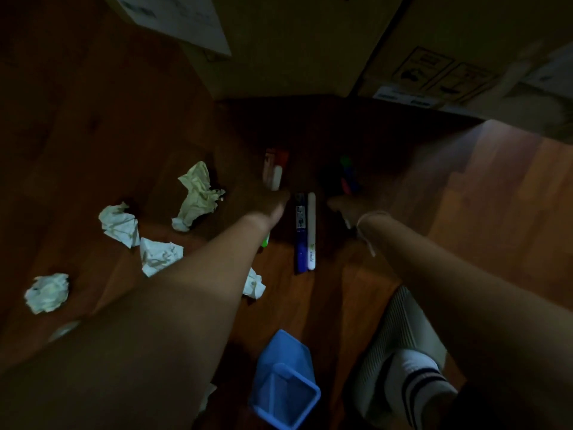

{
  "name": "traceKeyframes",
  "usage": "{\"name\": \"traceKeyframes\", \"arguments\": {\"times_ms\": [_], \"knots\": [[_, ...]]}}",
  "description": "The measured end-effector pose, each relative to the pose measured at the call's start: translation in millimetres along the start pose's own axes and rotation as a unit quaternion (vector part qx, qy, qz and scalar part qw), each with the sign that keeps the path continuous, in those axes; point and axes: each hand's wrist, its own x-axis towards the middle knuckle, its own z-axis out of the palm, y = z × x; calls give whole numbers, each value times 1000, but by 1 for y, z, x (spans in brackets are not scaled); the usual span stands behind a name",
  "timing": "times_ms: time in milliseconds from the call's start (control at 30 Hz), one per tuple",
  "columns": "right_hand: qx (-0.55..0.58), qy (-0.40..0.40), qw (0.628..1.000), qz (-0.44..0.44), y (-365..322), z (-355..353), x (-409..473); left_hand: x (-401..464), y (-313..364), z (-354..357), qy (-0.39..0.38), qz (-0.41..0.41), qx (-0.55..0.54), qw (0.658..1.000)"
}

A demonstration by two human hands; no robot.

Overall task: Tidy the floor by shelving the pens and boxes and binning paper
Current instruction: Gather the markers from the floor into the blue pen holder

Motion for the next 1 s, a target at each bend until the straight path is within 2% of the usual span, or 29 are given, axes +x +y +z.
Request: {"name": "traceKeyframes", "arguments": {"times_ms": [100,167,300,400,500,700,867,1000], "knots": [[52,-11,998,43,27,9,-12,-13,-19,5,-93,-141,-13,986],[96,1,995,32,37,13,-20,-22,-26,7,-94,-161,-22,982],[114,5,993,10,47,20,-24,-22,-35,12,-69,-75,38,994],[121,-15,992,9,49,25,-26,-22,-37,18,-60,-62,-5,996],[110,20,994,-17,49,33,-24,-20,-39,26,-59,-56,-42,996],[4,74,996,-53,47,42,-24,-17,-43,34,-31,9,-20,999],[-81,72,991,-74,48,41,-31,-14,-44,35,-25,15,-4,1000],[-141,103,982,-72,59,44,-37,-22,-48,35,7,44,26,999]]}}
